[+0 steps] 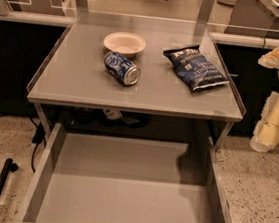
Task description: Place pepsi can into top drawer
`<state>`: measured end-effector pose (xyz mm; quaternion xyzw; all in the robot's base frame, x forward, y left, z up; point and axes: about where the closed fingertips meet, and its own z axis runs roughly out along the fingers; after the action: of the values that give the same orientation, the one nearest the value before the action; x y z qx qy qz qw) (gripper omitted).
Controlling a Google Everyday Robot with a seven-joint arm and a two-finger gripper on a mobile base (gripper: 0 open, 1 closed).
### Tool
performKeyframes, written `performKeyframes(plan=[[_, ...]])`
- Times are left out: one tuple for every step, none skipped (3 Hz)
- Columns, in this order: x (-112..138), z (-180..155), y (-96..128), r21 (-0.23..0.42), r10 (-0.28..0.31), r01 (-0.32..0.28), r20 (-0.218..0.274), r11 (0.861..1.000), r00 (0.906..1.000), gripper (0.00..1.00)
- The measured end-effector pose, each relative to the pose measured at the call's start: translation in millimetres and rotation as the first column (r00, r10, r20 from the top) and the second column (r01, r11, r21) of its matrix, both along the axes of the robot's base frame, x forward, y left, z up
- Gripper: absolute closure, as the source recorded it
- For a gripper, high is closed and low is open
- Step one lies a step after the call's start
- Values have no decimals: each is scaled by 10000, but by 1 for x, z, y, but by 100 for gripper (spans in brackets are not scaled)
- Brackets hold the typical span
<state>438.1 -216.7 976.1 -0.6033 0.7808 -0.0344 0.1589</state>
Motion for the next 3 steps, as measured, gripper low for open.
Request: performKeyframes(plan=[[1, 1, 2, 19, 44, -44, 70, 10000, 10000, 0], [10, 4, 14, 249, 270, -277, 248, 9993, 9993, 0], [32, 15, 43, 534, 779, -807, 534, 9953, 9955, 0]])
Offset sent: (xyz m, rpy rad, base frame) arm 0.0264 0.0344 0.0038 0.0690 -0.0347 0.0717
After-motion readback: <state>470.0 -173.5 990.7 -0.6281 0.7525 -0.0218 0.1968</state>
